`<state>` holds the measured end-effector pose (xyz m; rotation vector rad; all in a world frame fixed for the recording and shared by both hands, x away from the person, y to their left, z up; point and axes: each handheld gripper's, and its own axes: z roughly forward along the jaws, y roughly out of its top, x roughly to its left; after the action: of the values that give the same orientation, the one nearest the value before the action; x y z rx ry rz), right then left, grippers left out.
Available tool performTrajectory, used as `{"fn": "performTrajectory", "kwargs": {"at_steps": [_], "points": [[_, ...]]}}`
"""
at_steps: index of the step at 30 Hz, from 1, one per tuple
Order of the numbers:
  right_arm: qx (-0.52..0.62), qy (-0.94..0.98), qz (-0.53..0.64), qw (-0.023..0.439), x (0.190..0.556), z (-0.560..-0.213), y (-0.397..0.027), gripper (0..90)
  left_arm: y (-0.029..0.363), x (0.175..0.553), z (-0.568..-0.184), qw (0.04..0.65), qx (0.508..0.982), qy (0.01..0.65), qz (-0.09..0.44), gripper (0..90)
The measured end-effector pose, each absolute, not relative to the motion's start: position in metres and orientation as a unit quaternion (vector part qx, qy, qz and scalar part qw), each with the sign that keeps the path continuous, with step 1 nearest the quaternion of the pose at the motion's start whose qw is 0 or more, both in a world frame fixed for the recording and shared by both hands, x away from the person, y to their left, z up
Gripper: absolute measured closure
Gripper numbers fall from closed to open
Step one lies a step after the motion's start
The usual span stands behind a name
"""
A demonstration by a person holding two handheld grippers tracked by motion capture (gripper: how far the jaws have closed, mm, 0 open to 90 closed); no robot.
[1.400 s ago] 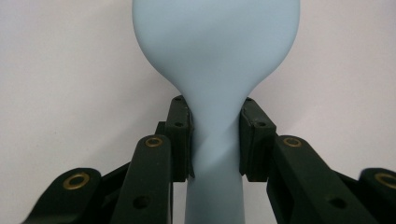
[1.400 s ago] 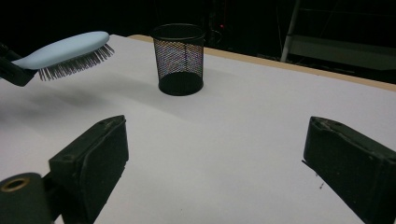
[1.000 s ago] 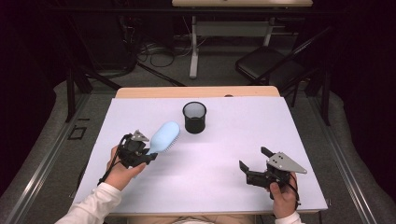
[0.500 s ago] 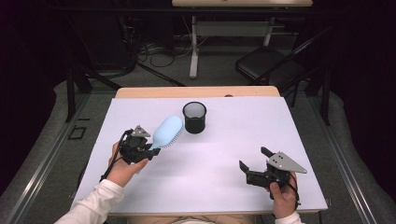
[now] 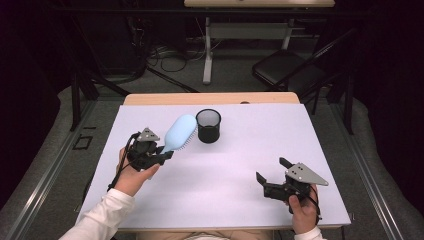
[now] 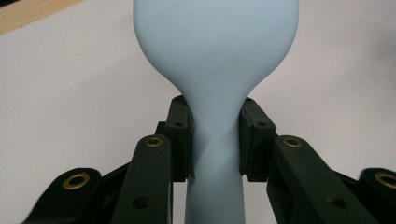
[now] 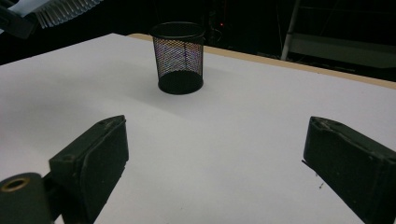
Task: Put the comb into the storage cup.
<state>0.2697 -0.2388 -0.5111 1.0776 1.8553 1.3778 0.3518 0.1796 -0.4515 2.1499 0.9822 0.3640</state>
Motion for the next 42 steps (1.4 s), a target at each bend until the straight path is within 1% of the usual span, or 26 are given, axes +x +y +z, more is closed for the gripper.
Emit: {"fn": "performTrajectory", "kwargs": {"at_steps": [18,42], "points": [[0.405,0.696,0.515,0.292,0.27,-0.511,-0.239,6.3,0.165,0.353,-0.432,0.407,0.824,0.365,0.153,69.5],[0.405,0.697,0.514,0.292,0.27,-0.512,-0.239,6.3,0.141,0.353,-0.407,0.461,0.807,0.336,0.152,69.5]]}}
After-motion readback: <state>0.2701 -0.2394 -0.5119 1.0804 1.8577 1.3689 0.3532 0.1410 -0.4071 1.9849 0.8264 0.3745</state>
